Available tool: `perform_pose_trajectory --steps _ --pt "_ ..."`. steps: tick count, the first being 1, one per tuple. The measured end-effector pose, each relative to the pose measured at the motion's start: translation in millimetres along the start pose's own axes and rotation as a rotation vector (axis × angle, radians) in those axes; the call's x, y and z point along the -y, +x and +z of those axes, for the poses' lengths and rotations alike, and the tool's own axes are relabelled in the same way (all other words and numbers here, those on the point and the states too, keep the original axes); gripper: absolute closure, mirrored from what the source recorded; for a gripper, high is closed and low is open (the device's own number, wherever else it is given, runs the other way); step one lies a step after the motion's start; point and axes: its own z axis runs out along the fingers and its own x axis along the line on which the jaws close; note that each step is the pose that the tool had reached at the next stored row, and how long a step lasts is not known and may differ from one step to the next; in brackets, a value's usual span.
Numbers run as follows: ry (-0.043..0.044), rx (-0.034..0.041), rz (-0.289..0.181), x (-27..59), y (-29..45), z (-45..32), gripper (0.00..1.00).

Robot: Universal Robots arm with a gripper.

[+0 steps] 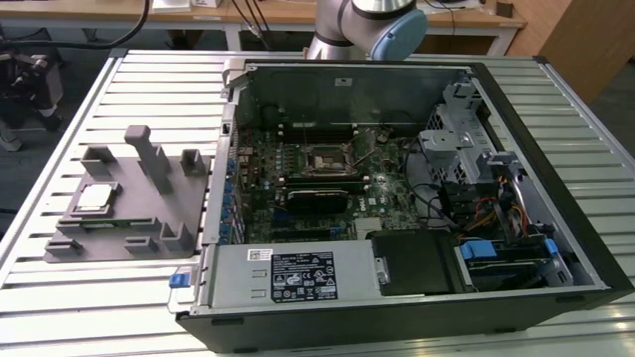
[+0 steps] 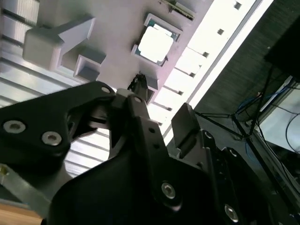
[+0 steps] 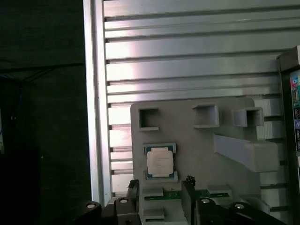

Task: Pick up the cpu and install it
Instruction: 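Pick up the cpu and move it towards the insertion slot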

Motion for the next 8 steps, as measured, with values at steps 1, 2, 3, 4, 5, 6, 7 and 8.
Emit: perform_pose_trajectory --steps 1,2,3,4,5,6,7,8 --pt "0.0001 -0.0006 0.0 0.1 0.0 1.0 0.47" --pt "0.0002 -0.0008 0.0 0.2 -0.1 1.9 0.47" --pt "0.0002 -0.0012 0.0 0.4 -0.2 3.0 0.42" --pt "0.0003 -0.0013 0.0 0.5 -0.2 4.5 0.42" --pt "0.0003 -0.0012 0.0 0.6 -0.3 6.5 0.35" --pt "0.0003 -0.0013 0.0 0.7 -0.4 8.3 0.35" --pt "0.0003 -0.0014 -0.002 0.8 -0.4 10.1 0.35" --pt "0.0004 -0.0017 -0.005 0.9 -0.4 11.9 0.35"
